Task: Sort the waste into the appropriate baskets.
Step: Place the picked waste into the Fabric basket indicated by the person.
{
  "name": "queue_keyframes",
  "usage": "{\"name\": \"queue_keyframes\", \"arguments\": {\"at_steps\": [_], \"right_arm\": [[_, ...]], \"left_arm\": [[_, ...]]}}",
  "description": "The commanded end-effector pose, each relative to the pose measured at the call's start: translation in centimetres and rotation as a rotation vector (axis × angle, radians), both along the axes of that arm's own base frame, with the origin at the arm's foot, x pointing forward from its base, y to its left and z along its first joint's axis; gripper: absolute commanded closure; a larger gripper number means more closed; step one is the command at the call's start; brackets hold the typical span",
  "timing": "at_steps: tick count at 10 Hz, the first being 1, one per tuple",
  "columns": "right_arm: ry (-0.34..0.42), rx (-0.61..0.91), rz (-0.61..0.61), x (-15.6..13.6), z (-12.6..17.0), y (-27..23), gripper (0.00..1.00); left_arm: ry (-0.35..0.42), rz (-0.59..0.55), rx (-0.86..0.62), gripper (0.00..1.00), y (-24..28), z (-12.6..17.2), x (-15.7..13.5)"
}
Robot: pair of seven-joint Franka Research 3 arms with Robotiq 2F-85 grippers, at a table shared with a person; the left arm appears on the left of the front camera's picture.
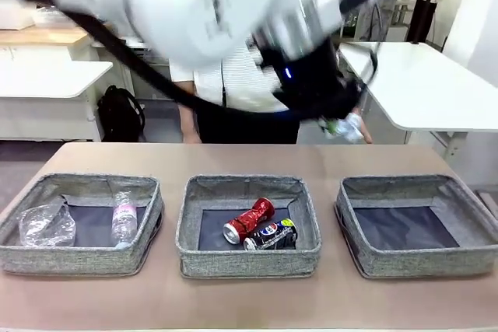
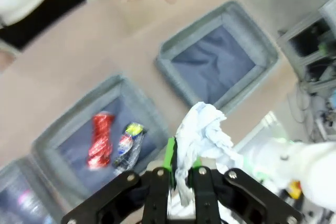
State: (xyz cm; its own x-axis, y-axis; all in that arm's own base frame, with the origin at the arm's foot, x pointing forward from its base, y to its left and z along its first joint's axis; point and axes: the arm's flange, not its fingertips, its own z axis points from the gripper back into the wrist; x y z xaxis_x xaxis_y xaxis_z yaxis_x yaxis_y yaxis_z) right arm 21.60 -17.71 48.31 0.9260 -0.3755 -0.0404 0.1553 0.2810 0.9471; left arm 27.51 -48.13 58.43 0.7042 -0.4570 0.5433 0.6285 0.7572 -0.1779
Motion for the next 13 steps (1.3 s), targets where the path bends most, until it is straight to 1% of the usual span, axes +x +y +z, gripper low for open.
{"name": "queue_keyframes", "arguments": {"at_steps": [1, 2, 3, 4, 5, 6, 8, 11, 13], "right_arm": [[-0.115, -0.109, 0.252, -3.4, -1.6, 0.4, 0.00], [0.000, 0.000, 0.000, 0.0, 0.0, 0.0, 0.00], [0.000, 0.000, 0.000, 0.0, 0.0, 0.0, 0.00], [0.000, 0.000, 0.000, 0.0, 0.0, 0.0, 0.00], [0.000, 0.000, 0.000, 0.0, 0.0, 0.0, 0.00], [0.000, 0.000, 0.000, 0.0, 0.0, 0.0, 0.00], [0.000, 0.000, 0.000, 0.0, 0.0, 0.0, 0.00], [0.000, 0.000, 0.000, 0.0, 0.0, 0.0, 0.00], [0.000, 0.000, 0.000, 0.0, 0.0, 0.0, 0.00]], "left_arm": [[-0.015, -0.167, -0.020, 0.90, -6.0, -2.7, 3.6], [-0.008, -0.210, 0.008, 0.90, -9.2, -3.7, 4.8], [0.016, -0.228, 0.028, 0.90, -12.1, -4.7, 5.9], [0.022, -0.236, 0.071, 0.90, -14.7, -5.7, 7.2], [0.057, -0.262, 0.079, 0.90, -16.2, -6.4, 7.8], [0.074, -0.280, 0.098, 0.90, -17.2, -7.0, 7.7], [0.086, -0.299, 0.120, 0.90, -17.9, -7.5, 7.5], [0.103, -0.296, 0.127, 0.90, -17.7, -7.7, 7.6], [0.099, -0.313, 0.143, 0.90, -17.8, -7.6, 7.5]]}}
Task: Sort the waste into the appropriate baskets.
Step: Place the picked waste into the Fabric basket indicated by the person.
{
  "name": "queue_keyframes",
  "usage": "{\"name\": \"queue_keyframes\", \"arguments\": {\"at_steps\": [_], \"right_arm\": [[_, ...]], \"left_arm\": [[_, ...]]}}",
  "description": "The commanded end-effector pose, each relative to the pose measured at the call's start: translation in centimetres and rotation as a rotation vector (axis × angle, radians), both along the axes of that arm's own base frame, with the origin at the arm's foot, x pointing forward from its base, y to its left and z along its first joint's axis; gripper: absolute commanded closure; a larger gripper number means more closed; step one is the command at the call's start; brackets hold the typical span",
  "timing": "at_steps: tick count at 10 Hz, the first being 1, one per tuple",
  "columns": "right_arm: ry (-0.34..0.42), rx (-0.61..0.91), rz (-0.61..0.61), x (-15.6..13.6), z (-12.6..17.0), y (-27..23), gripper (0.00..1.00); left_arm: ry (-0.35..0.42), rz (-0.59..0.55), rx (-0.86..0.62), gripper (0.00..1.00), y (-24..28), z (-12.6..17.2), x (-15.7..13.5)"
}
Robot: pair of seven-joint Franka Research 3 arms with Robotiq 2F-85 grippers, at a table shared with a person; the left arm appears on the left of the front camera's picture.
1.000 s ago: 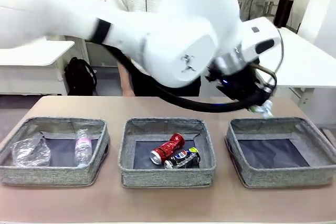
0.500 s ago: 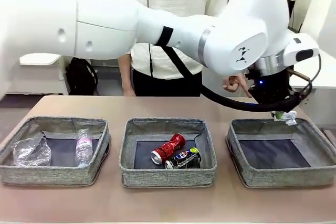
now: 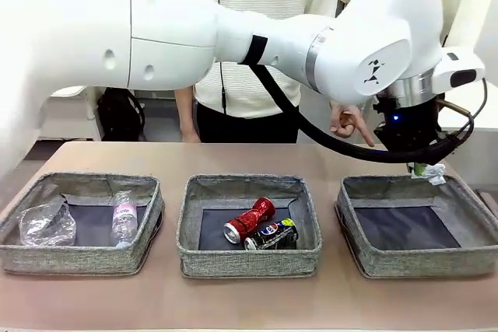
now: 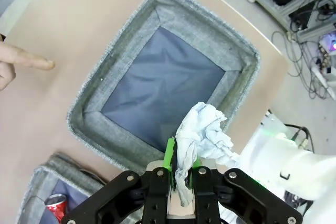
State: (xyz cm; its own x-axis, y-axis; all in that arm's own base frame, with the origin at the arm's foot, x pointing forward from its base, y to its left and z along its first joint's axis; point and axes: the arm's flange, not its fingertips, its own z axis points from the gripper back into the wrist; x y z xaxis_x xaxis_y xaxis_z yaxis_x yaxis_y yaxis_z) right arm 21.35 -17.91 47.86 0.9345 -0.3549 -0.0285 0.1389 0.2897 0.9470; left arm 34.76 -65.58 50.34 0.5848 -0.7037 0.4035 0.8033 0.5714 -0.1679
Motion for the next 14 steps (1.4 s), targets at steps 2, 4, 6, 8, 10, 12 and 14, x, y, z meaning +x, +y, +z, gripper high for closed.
{"name": "queue_keyframes", "arguments": {"at_steps": [2, 4, 6, 8, 10, 12, 14], "right_arm": [[0.011, 0.006, -0.022, 0.2, 0.5, 0.2, 0.00], [0.011, 0.006, -0.022, 0.2, 0.5, 0.2, 0.00], [0.011, 0.006, -0.022, 0.2, 0.5, 0.2, 0.00], [0.011, 0.006, -0.022, 0.2, 0.5, 0.2, 0.00], [0.011, 0.006, -0.022, 0.2, 0.5, 0.2, 0.00], [-0.017, 0.018, 0.013, 0.6, 0.3, 0.4, 0.00], [-0.030, 0.072, 0.052, 3.1, 1.0, 1.6, 0.00]], "left_arm": [[-0.007, -0.040, 0.028, 0.33, -0.4, 0.4, 0.1], [-0.007, -0.036, 0.025, 0.29, -0.3, 0.5, 0.2], [-0.008, -0.034, 0.024, 0.00, -0.2, 0.6, 0.3], [-0.005, -0.029, 0.019, 0.00, -0.1, 0.8, 0.4], [0.006, -0.028, 0.022, 0.00, 0.3, 1.1, 0.4], [0.062, -0.050, 0.060, 0.00, 3.0, 3.4, -0.3], [0.114, -0.011, 0.045, 0.00, 10.4, 7.2, -1.8]]}}
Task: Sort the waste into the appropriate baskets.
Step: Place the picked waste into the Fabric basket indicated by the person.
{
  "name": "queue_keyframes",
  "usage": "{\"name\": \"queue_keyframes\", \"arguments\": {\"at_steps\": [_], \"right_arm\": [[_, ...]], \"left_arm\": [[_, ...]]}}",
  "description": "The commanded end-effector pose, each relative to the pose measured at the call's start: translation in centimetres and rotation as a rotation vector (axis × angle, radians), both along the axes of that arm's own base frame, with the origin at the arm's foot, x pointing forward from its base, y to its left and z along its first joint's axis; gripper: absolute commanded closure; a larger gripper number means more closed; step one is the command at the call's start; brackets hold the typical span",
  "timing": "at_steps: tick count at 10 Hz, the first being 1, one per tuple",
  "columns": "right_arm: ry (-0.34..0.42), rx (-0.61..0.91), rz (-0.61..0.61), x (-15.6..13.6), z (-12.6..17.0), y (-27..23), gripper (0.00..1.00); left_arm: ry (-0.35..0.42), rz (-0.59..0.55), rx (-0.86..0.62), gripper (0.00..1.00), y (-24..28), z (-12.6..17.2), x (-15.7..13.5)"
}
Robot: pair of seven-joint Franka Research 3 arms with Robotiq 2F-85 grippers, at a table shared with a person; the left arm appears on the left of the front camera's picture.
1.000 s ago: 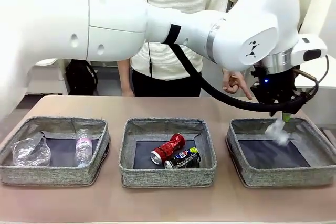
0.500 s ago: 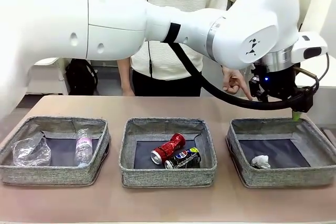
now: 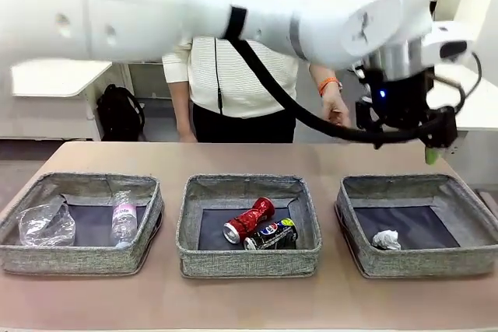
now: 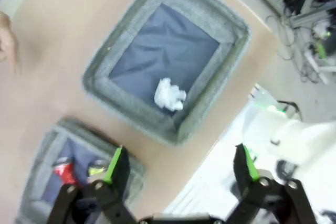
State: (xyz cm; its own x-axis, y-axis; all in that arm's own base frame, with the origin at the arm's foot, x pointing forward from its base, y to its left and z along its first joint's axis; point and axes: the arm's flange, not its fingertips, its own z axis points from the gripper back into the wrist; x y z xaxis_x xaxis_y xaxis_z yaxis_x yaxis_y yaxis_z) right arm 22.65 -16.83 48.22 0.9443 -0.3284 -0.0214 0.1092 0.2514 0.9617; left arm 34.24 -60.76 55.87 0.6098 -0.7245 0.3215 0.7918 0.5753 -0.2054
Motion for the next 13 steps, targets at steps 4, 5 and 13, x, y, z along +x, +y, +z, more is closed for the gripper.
{"name": "queue_keyframes", "arguments": {"at_steps": [4, 5, 13], "right_arm": [[0.055, 0.042, 0.104, 7.8, 1.7, 6.3, 0.00], [0.062, 0.060, 0.123, 8.9, 1.9, 8.0, 0.00], [0.156, 0.129, 0.155, 15.2, 2.5, 15.0, 0.00]], "left_arm": [[0.079, 0.291, -0.029, 0.00, 23.9, 5.8, -3.8], [0.160, 0.297, -0.063, 0.00, 28.3, 5.7, -3.4], [0.438, 0.374, -0.794, 0.00, 61.8, -2.0, -11.8]]}}
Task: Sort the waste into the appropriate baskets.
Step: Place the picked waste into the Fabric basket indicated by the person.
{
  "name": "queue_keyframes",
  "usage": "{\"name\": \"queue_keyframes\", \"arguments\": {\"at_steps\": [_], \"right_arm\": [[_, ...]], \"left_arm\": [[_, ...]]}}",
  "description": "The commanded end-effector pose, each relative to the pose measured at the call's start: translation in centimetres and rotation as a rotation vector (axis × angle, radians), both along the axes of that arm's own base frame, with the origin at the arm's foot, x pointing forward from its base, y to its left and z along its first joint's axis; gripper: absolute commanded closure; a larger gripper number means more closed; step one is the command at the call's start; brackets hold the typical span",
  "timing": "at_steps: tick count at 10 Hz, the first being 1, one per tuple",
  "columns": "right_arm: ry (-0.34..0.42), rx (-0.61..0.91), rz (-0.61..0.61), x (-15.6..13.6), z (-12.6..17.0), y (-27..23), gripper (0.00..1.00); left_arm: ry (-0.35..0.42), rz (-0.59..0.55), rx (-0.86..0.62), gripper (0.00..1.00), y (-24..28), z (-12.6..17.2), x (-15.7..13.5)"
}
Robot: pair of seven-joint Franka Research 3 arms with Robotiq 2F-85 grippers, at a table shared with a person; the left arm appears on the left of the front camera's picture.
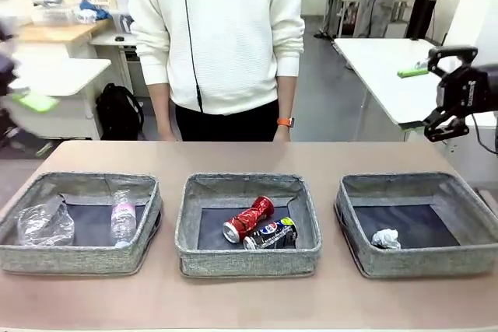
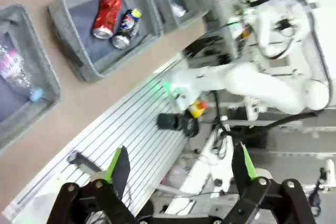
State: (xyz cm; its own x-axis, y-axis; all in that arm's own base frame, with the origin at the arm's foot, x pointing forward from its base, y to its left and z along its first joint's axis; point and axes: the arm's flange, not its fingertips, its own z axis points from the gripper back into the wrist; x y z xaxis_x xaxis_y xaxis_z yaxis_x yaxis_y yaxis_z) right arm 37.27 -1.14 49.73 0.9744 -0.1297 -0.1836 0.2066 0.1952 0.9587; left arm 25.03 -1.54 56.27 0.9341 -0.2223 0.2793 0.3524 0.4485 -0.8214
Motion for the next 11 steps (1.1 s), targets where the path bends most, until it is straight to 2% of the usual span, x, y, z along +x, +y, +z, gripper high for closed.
{"name": "queue_keyframes", "arguments": {"at_steps": [1, 2, 3, 4, 11], "right_arm": [[0.008, 0.072, -0.067, 0.3, 1.2, -2.3, 0.00], [-0.001, 0.069, -0.097, -0.2, 1.3, -3.6, 0.00], [0.001, 0.075, -0.097, -0.8, 1.4, -4.8, 0.00], [-0.010, 0.032, -0.059, 0.1, 0.6, -2.7, 0.00], [-0.010, 0.032, -0.059, 0.1, 0.6, -2.7, 0.00]], "left_arm": [[-0.011, 0.139, -0.283, 0.00, 5.1, -6.2, -5.3], [0.004, 0.222, -0.369, 0.00, 6.2, -9.6, -7.0], [0.033, 0.242, -0.426, 0.00, 6.2, -12.7, -7.4], [0.006, 0.144, -0.259, 0.00, 6.5, -4.1, -4.0], [0.006, 0.144, -0.259, 0.00, 6.5, -4.1, -4.0]]}}
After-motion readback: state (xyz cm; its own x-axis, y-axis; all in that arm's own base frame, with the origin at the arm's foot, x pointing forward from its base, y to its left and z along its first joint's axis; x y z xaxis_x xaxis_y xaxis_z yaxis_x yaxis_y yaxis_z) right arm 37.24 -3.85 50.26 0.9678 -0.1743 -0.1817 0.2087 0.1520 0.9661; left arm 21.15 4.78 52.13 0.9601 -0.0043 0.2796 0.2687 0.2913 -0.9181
